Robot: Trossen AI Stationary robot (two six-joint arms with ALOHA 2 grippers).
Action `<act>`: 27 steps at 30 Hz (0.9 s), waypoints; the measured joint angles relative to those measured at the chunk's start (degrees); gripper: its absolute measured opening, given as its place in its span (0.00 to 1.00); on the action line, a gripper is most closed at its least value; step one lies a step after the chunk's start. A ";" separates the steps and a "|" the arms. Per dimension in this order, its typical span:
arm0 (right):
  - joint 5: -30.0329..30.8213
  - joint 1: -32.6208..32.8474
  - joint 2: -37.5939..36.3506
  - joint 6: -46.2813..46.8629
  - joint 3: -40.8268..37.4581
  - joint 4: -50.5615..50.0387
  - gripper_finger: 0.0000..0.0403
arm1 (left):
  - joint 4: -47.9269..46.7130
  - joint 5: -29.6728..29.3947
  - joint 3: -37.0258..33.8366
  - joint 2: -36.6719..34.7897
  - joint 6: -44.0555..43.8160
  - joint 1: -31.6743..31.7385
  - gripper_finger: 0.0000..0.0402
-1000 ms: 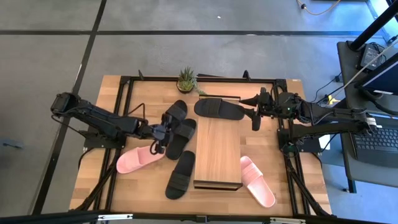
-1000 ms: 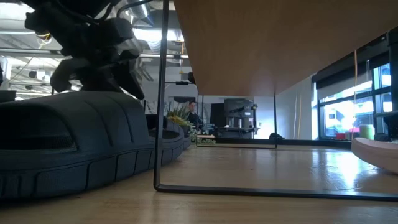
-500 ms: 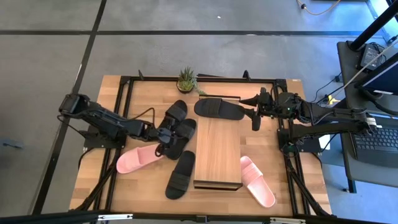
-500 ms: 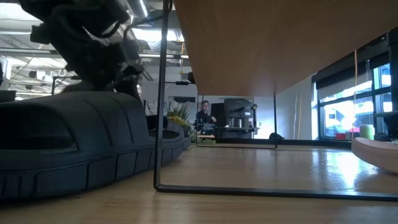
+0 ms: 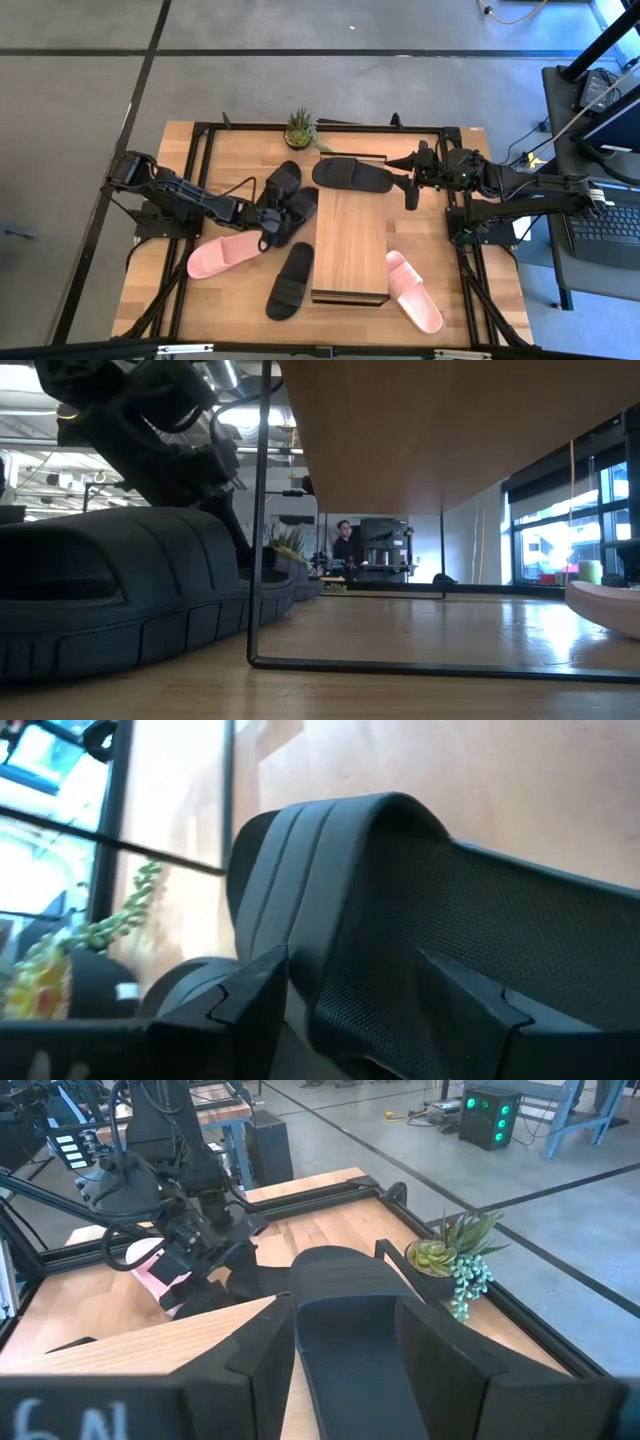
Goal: Pick and place slides into the shelf
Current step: Put the black slipper on the shelf
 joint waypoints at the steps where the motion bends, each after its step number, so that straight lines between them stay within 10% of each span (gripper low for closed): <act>1: 0.00 0.01 -0.02 -0.02 -0.02 0.00 0.43 | -0.08 -0.40 -0.01 0.02 0.00 0.01 0.51; 19: 0.00 0.01 0.00 -0.24 -0.02 -0.02 0.43 | -0.12 -2.28 -0.06 0.02 0.31 0.92 0.50; 27: 0.02 0.01 -0.02 -0.31 -0.02 -0.05 0.43 | 1.72 -2.17 -0.08 0.02 -0.11 1.63 0.35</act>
